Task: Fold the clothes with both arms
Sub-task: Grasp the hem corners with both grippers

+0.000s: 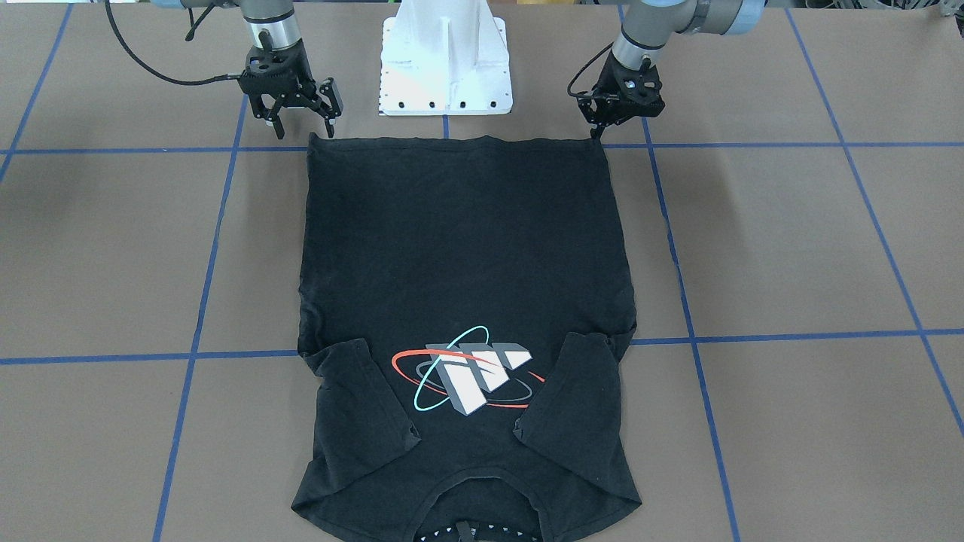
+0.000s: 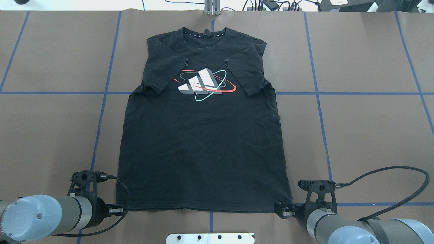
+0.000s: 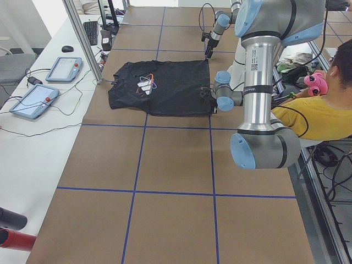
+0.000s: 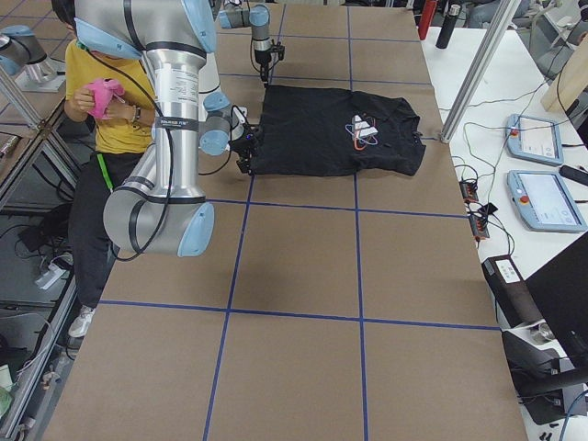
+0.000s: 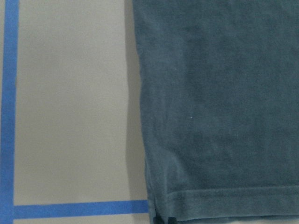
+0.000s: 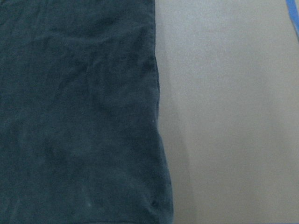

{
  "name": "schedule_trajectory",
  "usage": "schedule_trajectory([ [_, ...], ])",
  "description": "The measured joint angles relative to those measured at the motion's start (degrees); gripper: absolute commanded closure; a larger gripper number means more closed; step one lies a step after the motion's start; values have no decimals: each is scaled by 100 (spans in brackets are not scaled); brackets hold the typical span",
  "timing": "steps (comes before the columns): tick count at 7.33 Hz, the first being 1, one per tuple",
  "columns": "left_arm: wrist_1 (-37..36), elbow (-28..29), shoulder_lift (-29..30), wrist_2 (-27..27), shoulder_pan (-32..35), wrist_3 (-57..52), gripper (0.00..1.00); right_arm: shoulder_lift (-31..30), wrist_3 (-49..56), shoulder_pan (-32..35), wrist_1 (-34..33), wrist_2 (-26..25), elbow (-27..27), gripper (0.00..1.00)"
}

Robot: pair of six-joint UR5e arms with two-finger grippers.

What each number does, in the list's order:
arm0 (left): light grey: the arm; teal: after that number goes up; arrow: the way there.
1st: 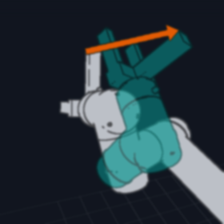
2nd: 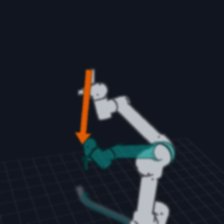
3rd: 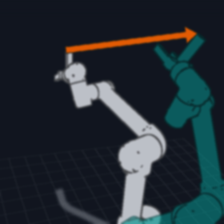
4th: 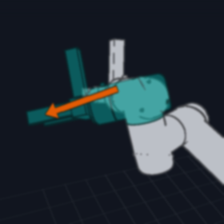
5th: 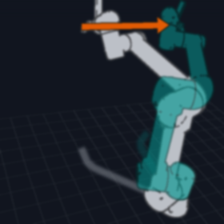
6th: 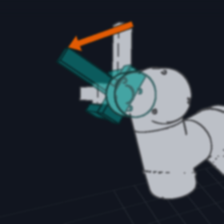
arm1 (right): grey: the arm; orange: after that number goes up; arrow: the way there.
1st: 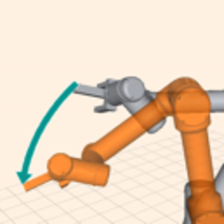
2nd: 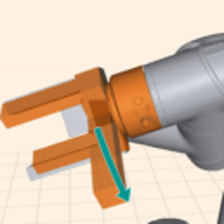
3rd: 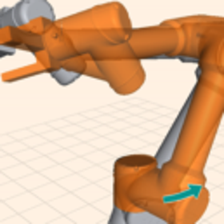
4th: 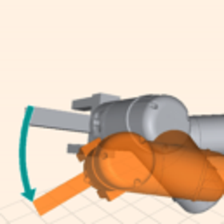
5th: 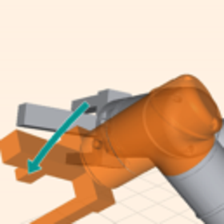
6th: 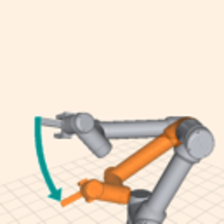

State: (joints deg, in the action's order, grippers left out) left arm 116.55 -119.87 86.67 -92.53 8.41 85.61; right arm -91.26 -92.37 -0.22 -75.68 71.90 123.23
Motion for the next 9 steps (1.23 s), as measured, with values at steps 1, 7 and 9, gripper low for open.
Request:
schedule_trajectory([
  [1,2,-1,4,4,-6,25,100,4,-38,-23,0,-54,-20,38],
  [7,8,-14,11,7,-15,98,100,46,-175,-141,-5,-211,-36,58],
  [9,8,-18,10,7,-15,103,100,52,-176,-169,-8,-206,-61,58],
])
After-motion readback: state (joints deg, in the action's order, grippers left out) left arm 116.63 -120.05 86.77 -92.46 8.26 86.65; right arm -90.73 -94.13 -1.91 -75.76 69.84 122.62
